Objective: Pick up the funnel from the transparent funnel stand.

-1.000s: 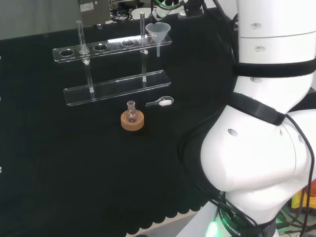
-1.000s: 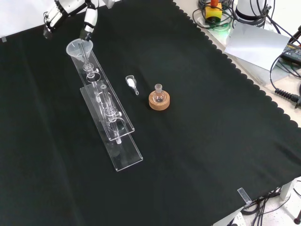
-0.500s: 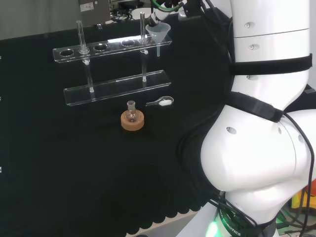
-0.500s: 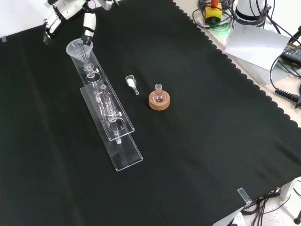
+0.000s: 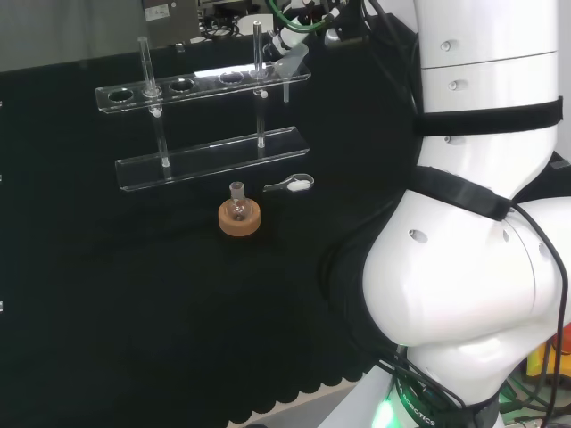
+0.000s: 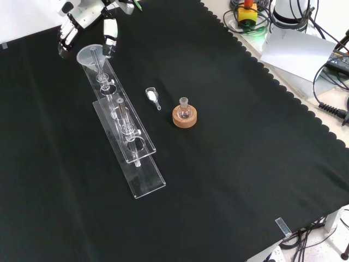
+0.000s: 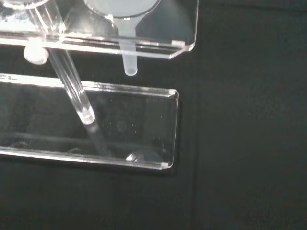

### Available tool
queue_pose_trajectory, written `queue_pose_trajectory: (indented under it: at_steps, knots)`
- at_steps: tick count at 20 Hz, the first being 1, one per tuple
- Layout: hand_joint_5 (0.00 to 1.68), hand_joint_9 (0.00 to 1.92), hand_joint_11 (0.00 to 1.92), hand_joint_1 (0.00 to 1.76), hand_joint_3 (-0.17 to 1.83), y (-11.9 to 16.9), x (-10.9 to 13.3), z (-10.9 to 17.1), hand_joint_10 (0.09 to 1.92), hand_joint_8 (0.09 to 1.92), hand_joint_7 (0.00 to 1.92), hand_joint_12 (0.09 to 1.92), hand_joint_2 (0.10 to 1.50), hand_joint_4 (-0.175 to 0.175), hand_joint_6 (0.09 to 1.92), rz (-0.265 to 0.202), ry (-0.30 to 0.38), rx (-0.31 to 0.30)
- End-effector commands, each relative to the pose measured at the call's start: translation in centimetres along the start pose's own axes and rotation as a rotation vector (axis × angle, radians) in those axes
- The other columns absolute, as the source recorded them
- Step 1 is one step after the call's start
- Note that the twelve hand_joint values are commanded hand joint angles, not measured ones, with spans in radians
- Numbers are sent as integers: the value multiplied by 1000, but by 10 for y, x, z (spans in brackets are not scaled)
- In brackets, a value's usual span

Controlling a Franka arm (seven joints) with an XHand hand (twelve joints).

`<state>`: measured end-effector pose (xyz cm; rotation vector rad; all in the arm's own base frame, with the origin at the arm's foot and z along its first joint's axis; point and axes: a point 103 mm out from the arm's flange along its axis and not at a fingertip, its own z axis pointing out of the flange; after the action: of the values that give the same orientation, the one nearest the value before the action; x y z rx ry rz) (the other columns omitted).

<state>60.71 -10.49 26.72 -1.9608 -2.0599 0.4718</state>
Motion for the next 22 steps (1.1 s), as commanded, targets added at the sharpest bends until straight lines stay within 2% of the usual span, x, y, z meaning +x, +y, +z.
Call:
queue_pose_trajectory:
  at_steps: [1,8,14,22]
  knots:
    - [116,297,306,321,202,2,1,0,744,661,31,1400,772,-8,87,-32,-27,47]
    - [43,314,339,452,182,6,4,0,775,612,0,1390,748,-4,87,-22,-64,71]
    - [35,333,355,483,179,6,3,0,791,590,0,1384,749,1,87,-26,-89,98]
    - [176,488,397,509,191,3,7,-4,703,672,120,1355,760,16,87,-38,-117,84]
